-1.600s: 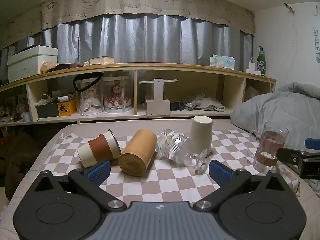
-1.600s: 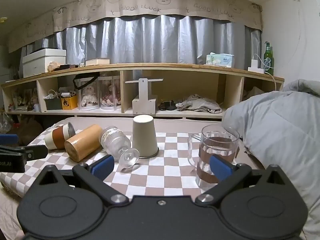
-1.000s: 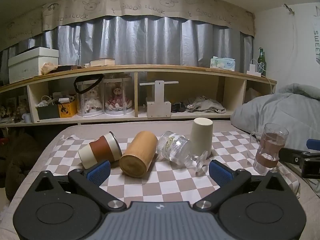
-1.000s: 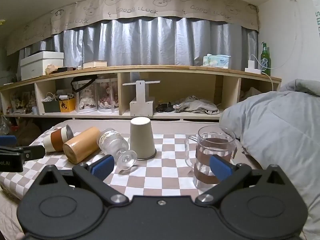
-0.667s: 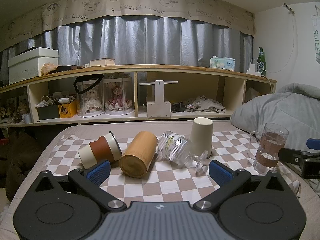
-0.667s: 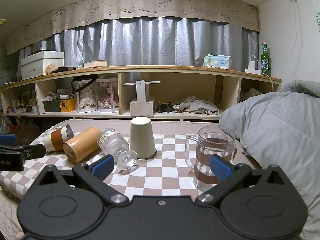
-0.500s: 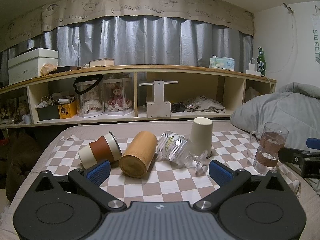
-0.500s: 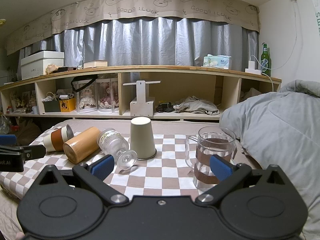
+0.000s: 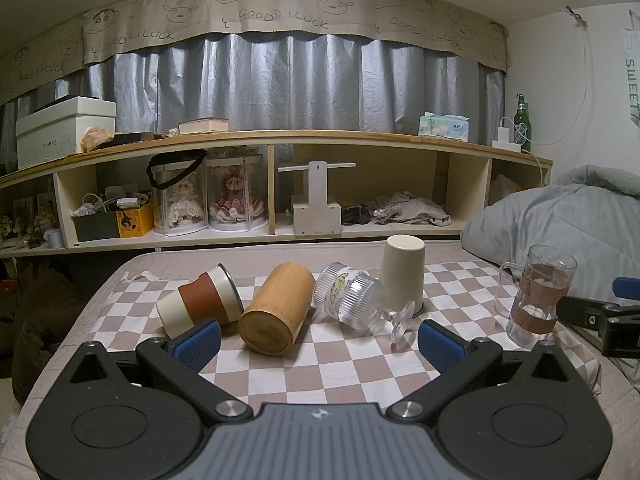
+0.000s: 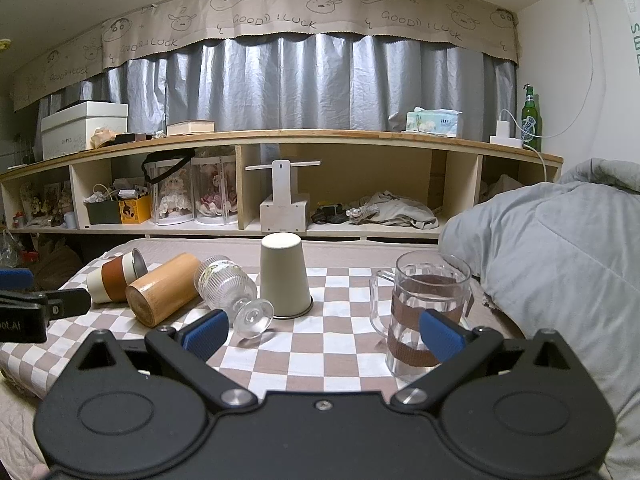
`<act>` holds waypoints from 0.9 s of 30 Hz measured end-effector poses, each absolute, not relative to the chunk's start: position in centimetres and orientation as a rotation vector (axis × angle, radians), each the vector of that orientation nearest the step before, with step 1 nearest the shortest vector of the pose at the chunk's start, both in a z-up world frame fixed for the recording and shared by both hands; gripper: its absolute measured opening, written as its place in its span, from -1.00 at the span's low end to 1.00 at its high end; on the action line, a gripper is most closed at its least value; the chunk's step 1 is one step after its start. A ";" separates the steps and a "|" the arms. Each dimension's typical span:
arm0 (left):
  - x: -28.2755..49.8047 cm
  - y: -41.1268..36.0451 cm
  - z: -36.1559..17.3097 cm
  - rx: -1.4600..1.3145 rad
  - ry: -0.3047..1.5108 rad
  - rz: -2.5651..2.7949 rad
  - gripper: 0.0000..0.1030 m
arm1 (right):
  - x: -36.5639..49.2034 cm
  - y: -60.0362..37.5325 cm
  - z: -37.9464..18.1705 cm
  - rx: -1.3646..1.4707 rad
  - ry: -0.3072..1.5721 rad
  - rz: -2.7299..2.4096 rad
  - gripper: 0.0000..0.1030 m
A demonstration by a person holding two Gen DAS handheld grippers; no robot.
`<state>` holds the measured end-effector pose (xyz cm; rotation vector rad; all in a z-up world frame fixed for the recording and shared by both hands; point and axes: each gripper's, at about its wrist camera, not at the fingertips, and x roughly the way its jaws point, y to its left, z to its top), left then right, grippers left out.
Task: Flip cup upright
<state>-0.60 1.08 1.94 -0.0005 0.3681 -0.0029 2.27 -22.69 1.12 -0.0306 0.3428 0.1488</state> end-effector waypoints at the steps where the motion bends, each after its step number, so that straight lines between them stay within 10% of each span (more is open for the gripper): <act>1: -0.6 0.9 1.7 -0.001 0.368 -0.002 1.00 | 2.3 -22.7 1.1 -0.031 0.343 0.148 1.00; 27: -0.6 0.8 1.9 0.000 0.367 0.000 1.00 | 1.9 -23.2 1.7 -0.027 0.339 0.145 1.00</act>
